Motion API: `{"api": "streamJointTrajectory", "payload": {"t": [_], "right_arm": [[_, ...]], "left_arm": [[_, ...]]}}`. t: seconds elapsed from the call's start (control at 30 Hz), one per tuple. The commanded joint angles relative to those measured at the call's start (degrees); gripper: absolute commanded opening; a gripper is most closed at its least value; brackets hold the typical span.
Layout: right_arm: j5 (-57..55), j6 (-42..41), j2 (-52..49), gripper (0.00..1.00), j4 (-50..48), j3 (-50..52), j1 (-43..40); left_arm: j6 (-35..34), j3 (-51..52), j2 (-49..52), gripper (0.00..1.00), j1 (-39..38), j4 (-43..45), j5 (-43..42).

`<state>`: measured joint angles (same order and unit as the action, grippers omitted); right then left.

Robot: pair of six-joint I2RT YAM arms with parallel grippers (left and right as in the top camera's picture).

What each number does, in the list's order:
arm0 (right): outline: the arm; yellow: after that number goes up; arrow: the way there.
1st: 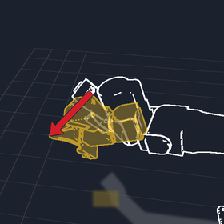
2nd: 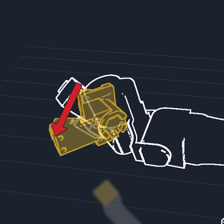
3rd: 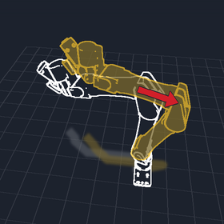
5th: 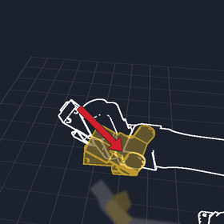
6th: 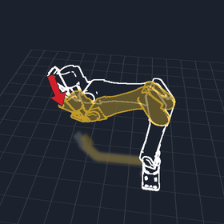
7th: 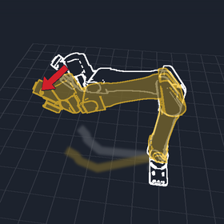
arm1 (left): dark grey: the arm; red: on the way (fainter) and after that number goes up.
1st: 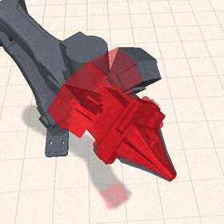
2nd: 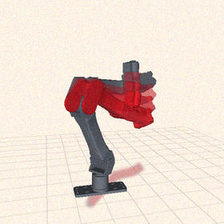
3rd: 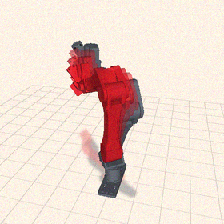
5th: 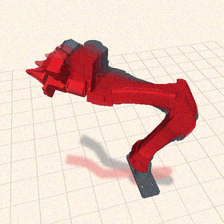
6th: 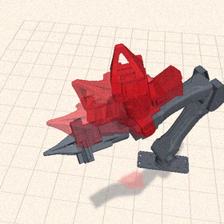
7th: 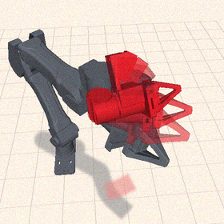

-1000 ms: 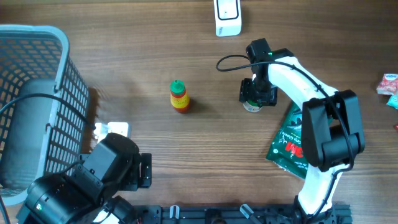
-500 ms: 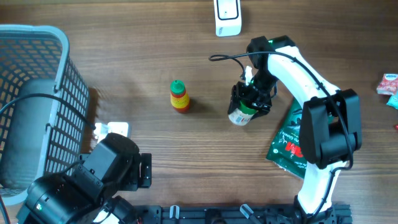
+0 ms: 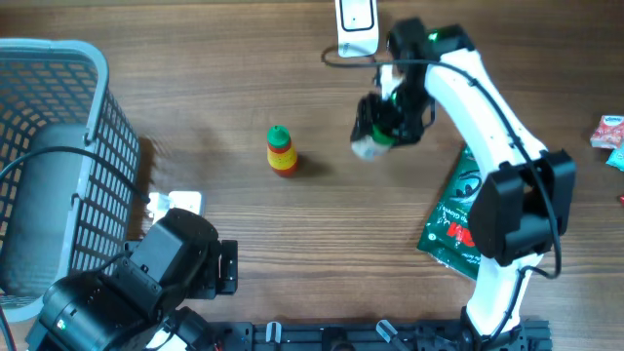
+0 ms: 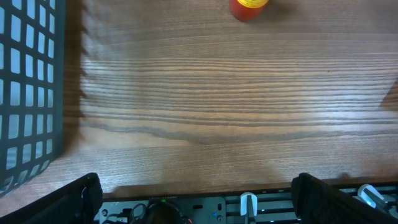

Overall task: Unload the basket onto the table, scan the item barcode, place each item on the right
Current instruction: 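Hold the Knorr jar in front of the white scanner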

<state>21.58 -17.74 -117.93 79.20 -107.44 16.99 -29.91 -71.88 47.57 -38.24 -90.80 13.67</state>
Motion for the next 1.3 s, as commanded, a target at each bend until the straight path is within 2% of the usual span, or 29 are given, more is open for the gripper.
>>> {"api": "streamJointTrajectory", "payload": {"t": [0.0,0.1,0.23,0.37,0.53,0.77,1.0,1.13,1.27], "right_arm": [[-10.05,-0.48,3.21,0.43,-6.84,-5.81,-0.13],[-11.72,-0.42,3.04,0.47,-18.86,-5.38,-0.13],[-19.50,-0.09,3.02,0.47,-32.13,-4.13,-0.13],[-24.85,1.66,2.38,0.48,-50.05,1.07,-0.13],[-24.98,5.79,-5.99,0.49,-72.43,2.91,-0.13],[-26.51,5.79,-18.51,0.49,-92.63,2.89,-0.13],[-28.72,5.81,-20.17,0.49,-99.08,1.88,-0.15],[-29.79,5.51,-16.87,0.46,-95.41,1.46,-0.37],[-35.19,5.81,-7.34,0.48,-87.95,1.46,-3.89]], "left_arm": [[-0.79,-0.11,-0.22,1.00,-0.15,0.13,0.52],[-0.79,-0.11,-0.22,1.00,-0.15,0.15,0.52],[-0.79,-0.11,-0.22,1.00,-0.15,0.13,0.52],[-0.79,-0.11,-0.22,1.00,-0.15,0.13,0.52],[-0.79,-0.11,-0.22,1.00,-0.15,0.13,0.52],[-0.79,-0.11,-0.22,1.00,-0.15,0.15,0.52],[-0.79,-0.11,-0.22,1.00,-0.15,0.13,0.52],[-0.81,-0.11,-0.22,1.00,-0.15,0.13,0.52],[-0.79,-0.11,-0.22,1.00,-0.15,0.15,0.52]]}}
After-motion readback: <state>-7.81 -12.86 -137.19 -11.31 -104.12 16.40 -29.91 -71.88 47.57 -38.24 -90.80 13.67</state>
